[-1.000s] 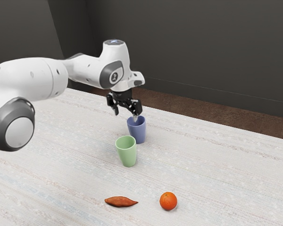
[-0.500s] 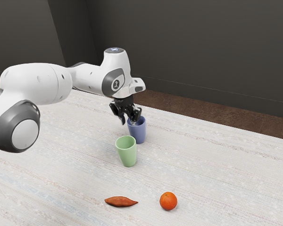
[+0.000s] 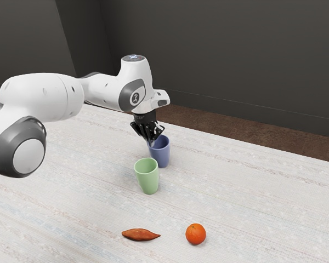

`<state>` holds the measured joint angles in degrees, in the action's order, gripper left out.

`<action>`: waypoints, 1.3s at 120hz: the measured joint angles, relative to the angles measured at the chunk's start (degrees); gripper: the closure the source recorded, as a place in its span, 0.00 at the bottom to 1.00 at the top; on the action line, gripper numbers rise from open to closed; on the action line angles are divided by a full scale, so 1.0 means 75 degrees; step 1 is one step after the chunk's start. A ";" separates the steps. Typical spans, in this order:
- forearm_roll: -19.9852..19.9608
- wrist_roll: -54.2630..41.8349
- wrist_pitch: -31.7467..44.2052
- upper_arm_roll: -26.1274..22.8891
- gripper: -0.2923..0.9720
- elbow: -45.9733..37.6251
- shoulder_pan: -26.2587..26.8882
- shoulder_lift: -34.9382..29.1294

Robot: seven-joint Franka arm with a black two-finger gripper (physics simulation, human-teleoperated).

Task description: Place the left cup onto the right cup

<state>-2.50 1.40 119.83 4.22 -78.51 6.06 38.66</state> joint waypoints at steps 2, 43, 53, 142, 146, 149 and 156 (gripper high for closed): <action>0.0002 0.0003 0.0000 0.0000 0.84 -0.0003 0.0000 -0.0004; 0.0031 0.0161 -0.0130 0.0021 0.85 -0.0873 0.0000 -0.1535; 0.0047 0.0220 -0.0164 0.0017 0.85 -0.1284 -0.0001 -0.2111; -0.0106 0.1684 -0.0696 -0.0282 0.85 -0.3435 0.0012 -0.3943; -0.0119 0.1748 -0.0697 -0.0282 0.85 -0.3463 0.0012 -0.3943; -0.0132 0.1794 -0.0697 -0.0282 0.85 -0.3479 0.0011 -0.3943; -0.0162 0.1894 -0.0690 -0.0282 0.85 -0.3495 0.0011 -0.3919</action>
<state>-3.72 15.61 114.65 2.10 -104.73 6.15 9.27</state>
